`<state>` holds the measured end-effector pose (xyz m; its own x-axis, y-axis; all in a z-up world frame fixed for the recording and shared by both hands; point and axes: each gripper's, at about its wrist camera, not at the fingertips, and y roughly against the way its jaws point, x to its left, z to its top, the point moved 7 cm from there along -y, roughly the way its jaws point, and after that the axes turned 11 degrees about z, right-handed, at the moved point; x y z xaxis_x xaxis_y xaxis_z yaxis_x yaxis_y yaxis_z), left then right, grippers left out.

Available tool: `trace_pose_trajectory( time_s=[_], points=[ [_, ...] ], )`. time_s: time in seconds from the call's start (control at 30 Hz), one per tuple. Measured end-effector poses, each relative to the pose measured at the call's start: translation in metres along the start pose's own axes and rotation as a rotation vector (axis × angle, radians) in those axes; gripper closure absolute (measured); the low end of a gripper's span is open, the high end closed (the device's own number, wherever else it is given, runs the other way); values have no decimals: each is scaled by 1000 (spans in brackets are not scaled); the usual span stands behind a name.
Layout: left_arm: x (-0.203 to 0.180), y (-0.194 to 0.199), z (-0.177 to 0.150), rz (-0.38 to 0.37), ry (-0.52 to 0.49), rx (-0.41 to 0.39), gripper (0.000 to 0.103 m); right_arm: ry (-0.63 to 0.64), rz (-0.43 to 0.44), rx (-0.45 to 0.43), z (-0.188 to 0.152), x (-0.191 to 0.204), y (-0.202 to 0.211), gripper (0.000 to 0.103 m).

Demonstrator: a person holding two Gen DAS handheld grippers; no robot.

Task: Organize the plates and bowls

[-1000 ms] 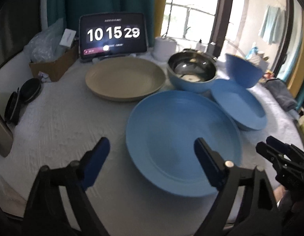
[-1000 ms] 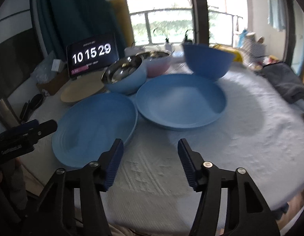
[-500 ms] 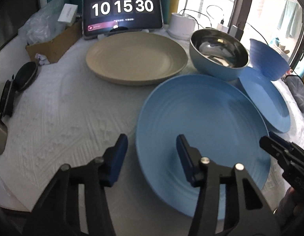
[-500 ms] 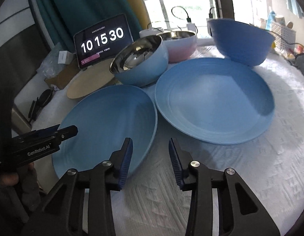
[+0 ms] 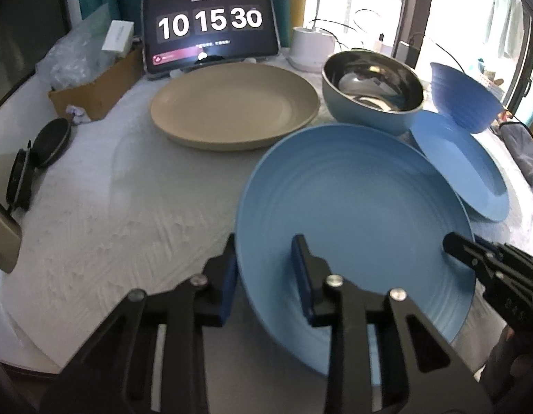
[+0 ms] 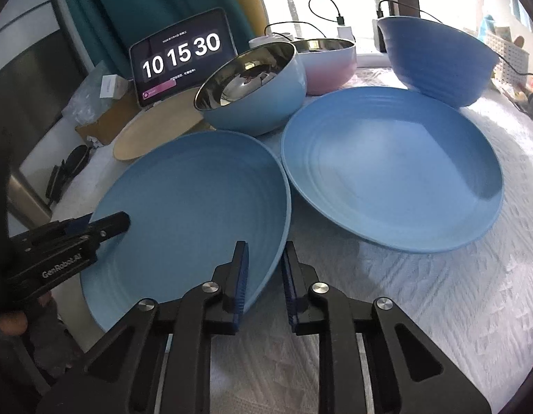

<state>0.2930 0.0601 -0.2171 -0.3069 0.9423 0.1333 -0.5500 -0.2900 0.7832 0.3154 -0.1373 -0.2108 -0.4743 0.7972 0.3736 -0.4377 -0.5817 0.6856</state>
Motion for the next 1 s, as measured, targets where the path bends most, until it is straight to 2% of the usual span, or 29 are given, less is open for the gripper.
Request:
trace_pose_trajectory(
  time_s=[0.47,1.0],
  points=[
    [-16,39,-6,-42,-33,-56,72,-1,-41,-51,-4,-4,38,85],
    [-79,56,-1,-113,-115,-79,72,-62,-99,-97,-4,-48,81,85]
  ],
)
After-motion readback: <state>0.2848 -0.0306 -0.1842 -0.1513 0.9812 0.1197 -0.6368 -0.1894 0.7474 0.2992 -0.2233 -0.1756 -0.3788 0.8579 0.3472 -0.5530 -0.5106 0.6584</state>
